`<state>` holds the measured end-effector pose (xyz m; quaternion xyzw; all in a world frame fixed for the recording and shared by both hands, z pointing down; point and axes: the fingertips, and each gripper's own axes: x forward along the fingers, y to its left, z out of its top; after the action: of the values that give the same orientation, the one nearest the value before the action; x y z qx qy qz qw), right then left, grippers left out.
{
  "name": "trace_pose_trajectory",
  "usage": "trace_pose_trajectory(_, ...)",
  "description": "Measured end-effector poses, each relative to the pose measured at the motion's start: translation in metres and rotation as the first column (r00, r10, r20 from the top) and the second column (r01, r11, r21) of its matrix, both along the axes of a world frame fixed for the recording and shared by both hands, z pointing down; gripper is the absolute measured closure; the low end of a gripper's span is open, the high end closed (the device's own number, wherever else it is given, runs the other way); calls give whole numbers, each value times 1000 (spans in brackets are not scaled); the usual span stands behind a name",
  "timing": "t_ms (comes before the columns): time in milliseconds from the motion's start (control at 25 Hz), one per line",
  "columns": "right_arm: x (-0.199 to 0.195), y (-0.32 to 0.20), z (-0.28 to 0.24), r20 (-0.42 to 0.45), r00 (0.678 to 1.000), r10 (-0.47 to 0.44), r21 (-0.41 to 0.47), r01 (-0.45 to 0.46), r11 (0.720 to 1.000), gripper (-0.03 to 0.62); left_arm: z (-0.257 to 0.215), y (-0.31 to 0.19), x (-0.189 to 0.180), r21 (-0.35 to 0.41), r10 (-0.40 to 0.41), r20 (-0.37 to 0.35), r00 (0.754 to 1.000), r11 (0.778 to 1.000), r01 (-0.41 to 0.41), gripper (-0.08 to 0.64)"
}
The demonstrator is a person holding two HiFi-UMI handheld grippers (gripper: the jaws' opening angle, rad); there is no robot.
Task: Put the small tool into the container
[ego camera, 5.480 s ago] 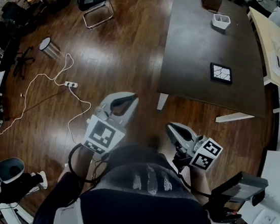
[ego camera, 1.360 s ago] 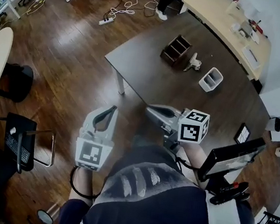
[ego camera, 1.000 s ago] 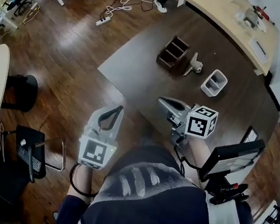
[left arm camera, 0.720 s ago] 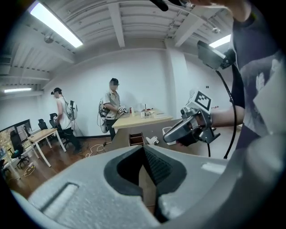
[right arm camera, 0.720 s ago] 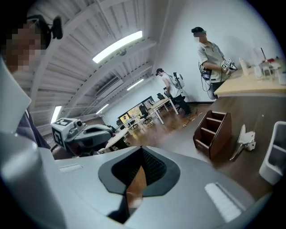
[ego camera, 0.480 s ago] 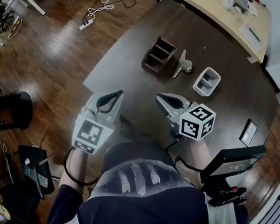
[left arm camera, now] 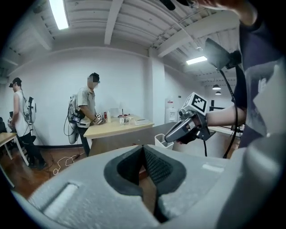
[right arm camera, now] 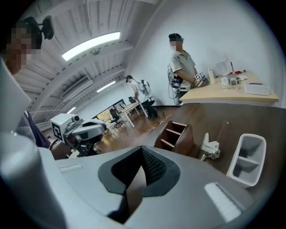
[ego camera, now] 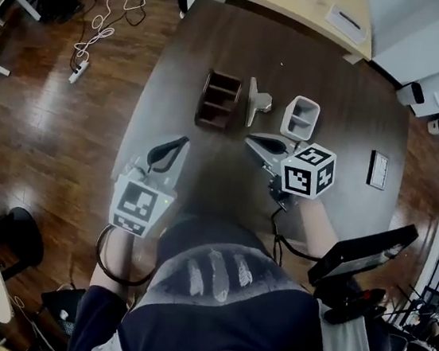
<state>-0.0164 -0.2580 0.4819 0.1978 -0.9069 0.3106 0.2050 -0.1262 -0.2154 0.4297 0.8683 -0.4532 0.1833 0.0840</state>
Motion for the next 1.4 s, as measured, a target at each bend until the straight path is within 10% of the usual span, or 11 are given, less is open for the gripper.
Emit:
trace_pose_trajectory(440,49,-100,76,-205,942,264,-78,-285,955,589,14,-33,-17,-20,56,-41,998,998,-56,557)
trace_pose_trajectory(720,69,-136,115,-286,915,285,-133,-332,934,454,15,-41,-8,-36,58,-12,998,998,-58,557)
trace_pose_trajectory(1400,86,-188,167,-452,843,292,-220,-422,879,394,29,-40,-13,-74,-45,77,996,996,50,557)
